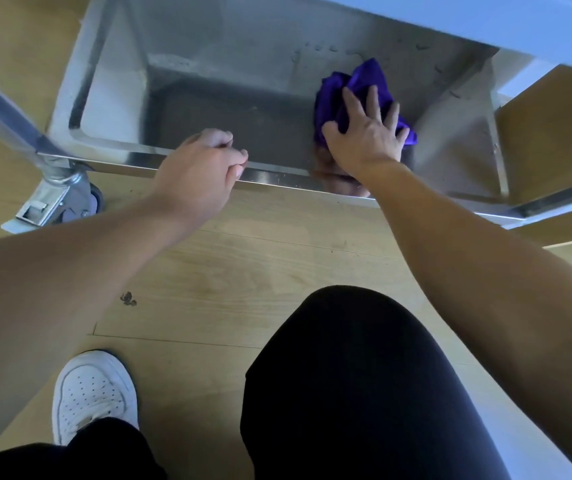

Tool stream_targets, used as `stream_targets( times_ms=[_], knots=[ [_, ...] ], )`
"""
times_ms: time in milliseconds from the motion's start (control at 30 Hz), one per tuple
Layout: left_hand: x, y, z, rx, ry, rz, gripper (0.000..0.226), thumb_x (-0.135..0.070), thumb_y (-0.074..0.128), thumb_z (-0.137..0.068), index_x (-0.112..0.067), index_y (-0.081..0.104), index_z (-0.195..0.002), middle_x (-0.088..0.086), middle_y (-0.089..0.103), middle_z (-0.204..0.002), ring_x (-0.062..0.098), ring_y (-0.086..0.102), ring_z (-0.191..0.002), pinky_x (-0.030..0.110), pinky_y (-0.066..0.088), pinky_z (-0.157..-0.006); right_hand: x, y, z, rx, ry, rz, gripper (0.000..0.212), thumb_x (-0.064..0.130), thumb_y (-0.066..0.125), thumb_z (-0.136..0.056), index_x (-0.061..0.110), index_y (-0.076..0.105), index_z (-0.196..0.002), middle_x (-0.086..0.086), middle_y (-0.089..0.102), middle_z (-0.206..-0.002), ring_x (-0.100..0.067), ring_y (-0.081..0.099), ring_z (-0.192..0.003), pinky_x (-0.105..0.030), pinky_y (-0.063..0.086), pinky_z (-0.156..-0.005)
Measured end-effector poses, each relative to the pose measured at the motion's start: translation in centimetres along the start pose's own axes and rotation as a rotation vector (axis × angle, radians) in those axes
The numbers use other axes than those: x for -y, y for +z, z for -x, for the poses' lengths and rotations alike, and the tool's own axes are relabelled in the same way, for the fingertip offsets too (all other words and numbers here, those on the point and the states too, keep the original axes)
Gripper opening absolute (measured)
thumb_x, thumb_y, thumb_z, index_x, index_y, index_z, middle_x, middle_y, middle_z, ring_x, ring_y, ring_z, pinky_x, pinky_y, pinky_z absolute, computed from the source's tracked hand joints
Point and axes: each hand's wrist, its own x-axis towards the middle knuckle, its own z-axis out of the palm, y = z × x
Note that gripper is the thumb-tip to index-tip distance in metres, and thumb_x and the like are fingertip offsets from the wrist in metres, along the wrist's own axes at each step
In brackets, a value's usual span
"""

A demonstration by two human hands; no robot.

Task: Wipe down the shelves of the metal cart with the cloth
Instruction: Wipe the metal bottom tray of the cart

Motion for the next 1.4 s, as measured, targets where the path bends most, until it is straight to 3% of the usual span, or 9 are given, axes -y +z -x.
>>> stream_targets(
  times_ms=[167,267,333,500,667,767,833,1167,1400],
  knots=[
    [-0.1,0.8,0.4,-0.079,0.053,-0.039,0.021,-0.006,0.053,-0.093,-0.003,0.071,-0.104,0.020,0.061,-0.117,0.042,0.056,-0.108,0.043,0.036,-0.106,6.3,2.4,3.4,-0.062,-0.370,-0.052,0.045,0.052,0.041,-0.087,0.039,0.041,-0.130,0.011,0.037,-0.150,-0.033,0.015,-0.145,-0.062,0.013,-0.114],
    [0.1,1.4,0.4,-0.111,0.060,-0.047,0.021,-0.006,0.052,-0.093,-0.004,0.071,-0.103,0.019,0.061,-0.115,0.040,0.056,-0.109,0.040,0.034,-0.110,6.9,2.6,2.9,-0.155,-0.428,-0.090,0.041,0.056,0.040,-0.091,0.035,0.041,-0.127,0.009,0.050,-0.136,-0.027,0.034,-0.136,-0.055,0.025,-0.111],
    [0.3,1.9,0.4,-0.124,0.060,-0.030,0.023,-0.006,0.052,-0.094,-0.004,0.070,-0.108,0.018,0.061,-0.115,0.039,0.057,-0.109,0.042,0.035,-0.111,4.9,2.4,0.9,-0.233,-0.358,-0.022,0.052,0.049,0.040,-0.092,0.037,0.031,-0.141,0.004,0.048,-0.139,-0.026,0.039,-0.132,-0.052,0.031,-0.109],
    [0.1,2.5,0.5,-0.158,0.066,-0.028,0.022,-0.002,0.054,-0.093,-0.001,0.069,-0.110,0.020,0.061,-0.115,0.039,0.057,-0.110,0.045,0.036,-0.110,0.8,1.6,-1.9,-0.134,-0.055,-0.008,0.054,0.042,0.034,-0.094,0.042,0.025,-0.148,0.005,0.016,-0.160,-0.035,0.009,-0.147,-0.059,0.014,-0.116],
    [-0.4,2.0,0.7,-0.184,0.022,0.005,0.020,-0.003,0.053,-0.092,-0.003,0.071,-0.101,0.017,0.062,-0.115,0.037,0.054,-0.113,0.036,0.033,-0.108,7.2,3.4,2.2,-0.109,-0.445,0.040,0.048,0.047,0.032,-0.098,0.045,0.029,-0.146,0.015,0.023,-0.158,-0.031,0.013,-0.147,-0.057,0.014,-0.117],
    [-0.7,1.8,0.6,-0.170,0.007,0.026,0.021,-0.011,0.050,-0.094,-0.006,0.069,-0.101,0.012,0.060,-0.114,0.031,0.053,-0.113,0.040,0.045,-0.097,7.5,3.2,2.5,-0.060,-0.527,0.029,0.048,0.048,0.032,-0.100,0.042,0.029,-0.147,0.015,0.024,-0.157,-0.027,0.013,-0.148,-0.053,0.014,-0.119],
    [-1.1,1.5,0.1,-0.168,-0.031,0.031,0.023,-0.018,0.049,-0.094,-0.010,0.068,-0.104,0.007,0.058,-0.116,0.027,0.054,-0.110,0.043,0.051,-0.084,5.9,2.9,2.4,-0.093,-0.505,0.023,0.047,0.047,0.033,-0.100,0.040,0.032,-0.146,0.014,0.027,-0.157,-0.026,0.015,-0.148,-0.052,0.016,-0.119],
    [-7.9,3.3,-3.0,-0.121,0.183,0.008,0.023,-0.019,0.050,-0.093,-0.014,0.068,-0.107,-0.001,0.060,-0.118,0.025,0.057,-0.104,0.037,0.049,-0.068,-5.8,1.5,3.1,-0.199,-0.239,-0.038,0.043,0.045,0.038,-0.098,0.042,0.040,-0.142,0.016,0.032,-0.154,-0.023,0.021,-0.146,-0.048,0.019,-0.118],
    [-9.5,5.7,-3.0,-0.093,0.237,-0.014,0.020,-0.017,0.052,-0.093,-0.015,0.072,-0.097,0.001,0.062,-0.115,0.027,0.060,-0.096,0.034,0.047,-0.065,-17.7,-1.3,2.2,-0.254,0.117,-0.081,0.046,0.045,0.038,-0.096,0.038,0.041,-0.142,0.012,0.032,-0.155,-0.026,0.022,-0.145,-0.055,0.021,-0.115]
  ],
)
